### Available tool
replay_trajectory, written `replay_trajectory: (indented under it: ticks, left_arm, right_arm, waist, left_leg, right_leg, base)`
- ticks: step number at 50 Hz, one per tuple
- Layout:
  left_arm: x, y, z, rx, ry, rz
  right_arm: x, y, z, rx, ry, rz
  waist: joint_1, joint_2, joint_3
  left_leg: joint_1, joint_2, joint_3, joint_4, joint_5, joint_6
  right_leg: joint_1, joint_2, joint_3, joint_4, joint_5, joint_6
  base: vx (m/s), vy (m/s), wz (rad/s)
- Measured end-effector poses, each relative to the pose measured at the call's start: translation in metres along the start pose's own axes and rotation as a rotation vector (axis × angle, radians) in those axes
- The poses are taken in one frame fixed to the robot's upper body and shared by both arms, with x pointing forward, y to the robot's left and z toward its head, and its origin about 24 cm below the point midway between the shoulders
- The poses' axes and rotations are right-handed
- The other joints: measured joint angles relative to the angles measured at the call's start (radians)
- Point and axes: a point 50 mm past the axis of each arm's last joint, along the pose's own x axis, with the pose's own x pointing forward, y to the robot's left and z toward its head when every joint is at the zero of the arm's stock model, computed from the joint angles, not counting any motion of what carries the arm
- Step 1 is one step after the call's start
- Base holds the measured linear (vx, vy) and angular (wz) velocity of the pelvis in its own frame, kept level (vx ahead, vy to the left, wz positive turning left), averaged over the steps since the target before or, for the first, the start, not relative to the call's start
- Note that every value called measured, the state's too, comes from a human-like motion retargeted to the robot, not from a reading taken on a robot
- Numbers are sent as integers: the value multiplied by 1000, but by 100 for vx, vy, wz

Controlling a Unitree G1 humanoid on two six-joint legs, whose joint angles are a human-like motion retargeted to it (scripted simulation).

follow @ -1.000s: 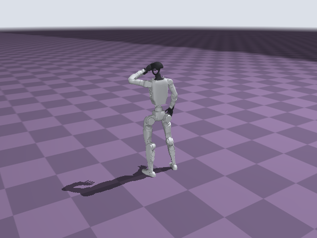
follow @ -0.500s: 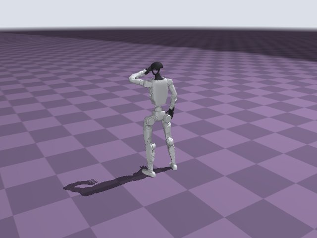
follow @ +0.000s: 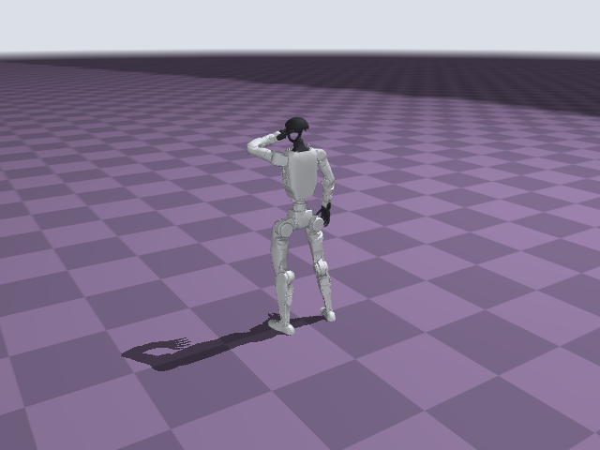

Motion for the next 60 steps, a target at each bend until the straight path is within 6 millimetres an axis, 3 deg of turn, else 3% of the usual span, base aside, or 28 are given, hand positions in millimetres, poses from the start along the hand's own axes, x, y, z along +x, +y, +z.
replay_trajectory:
  ticks: [5,8,12,18,21,25,30,35,42,47,50,55,60]
  left_arm:
    - [-37,13,8,-32,71,95]
    - [-48,19,12,8,93,133]
    - [-40,19,12,88,70,122]
    - [0,7,11,187,-49,46]
    - [9,4,15,214,-92,32]
    - [0,11,22,235,-97,63]
    - [-32,25,32,263,-41,158]
    - [-45,32,33,294,1,206]
    - [-8,21,18,302,-60,125]
    - [9,9,13,312,-104,64]
    - [0,11,13,320,-83,59]
    - [-37,28,21,373,5,124]
    - [-57,38,30,437,52,189]
  right_arm:
    - [-1,-10,13,50,-63,-53]
    - [-3,-14,13,67,-80,-72]
    - [-5,-12,2,67,-55,-68]
    - [-6,2,-15,-6,6,7]
    - [-6,7,-15,-56,11,48]
    - [-5,7,-10,-84,-7,58]
    - [-5,0,-2,-48,-44,4]
    - [-7,-6,-9,-13,-28,-29]
    - [-8,0,-25,-63,46,34]
    - [-5,5,-19,-108,31,66]
    - [-3,4,-8,-105,-5,57]
    - [-3,-1,12,-62,-93,11]
    - [-7,-5,15,-28,-138,-9]
  waist:
    - [5,12,3]
    - [7,20,2]
    - [5,26,-5]
    - [-9,12,-15]
    - [-18,4,-18]
    - [-24,1,-21]
    - [-18,5,-19]
    - [-9,14,-21]
    - [-10,8,-30]
    - [-17,-4,-31]
    - [-17,-6,-29]
    - [-6,-8,-18]
    - [4,-3,-10]
  left_leg:
    - [6,5,29,2,-5,0]
    - [7,6,35,2,-6,0]
    - [5,4,24,0,-4,-2]
    - [-3,-4,-13,-2,4,-4]
    - [-6,-7,-21,-2,6,-4]
    - [-5,-7,-13,-2,5,-4]
    - [1,-2,15,-1,0,-3]
    - [4,0,23,1,-3,-3]
    - [-6,-5,-13,0,4,-5]
    - [-12,-7,-24,-2,8,-4]
    - [-11,-5,-12,-2,7,-2]
    - [-2,3,25,-2,1,0]
    - [2,10,41,-1,-3,-3]
  right_leg:
    - [-14,5,29,3,5,5]
    - [-17,6,35,4,6,8]
    - [-12,3,23,5,4,9]
    - [4,-5,-14,1,-2,5]
    - [7,-7,-22,0,-3,2]
    - [2,-7,-12,1,-2,-2]
    - [-12,-3,16,5,1,0]
    - [-15,-1,24,9,1,3]
    - [-1,-6,-11,7,-3,2]
    - [1,-8,-22,5,-2,1]
    - [-6,-5,-10,5,-1,0]
    - [-22,3,26,7,4,4]
    - [-29,10,40,8,6,10]
  base:
    - [0,0,-29]
    - [0,0,0]
    - [0,0,11]
    - [0,1,31]
    - [0,0,7]
    - [0,0,-6]
    - [0,-1,-27]
    - [0,0,-4]
    - [-1,1,24]
    - [0,0,9]
    - [-1,-1,-16]
    - [0,-2,-36]
    - [0,-1,-11]
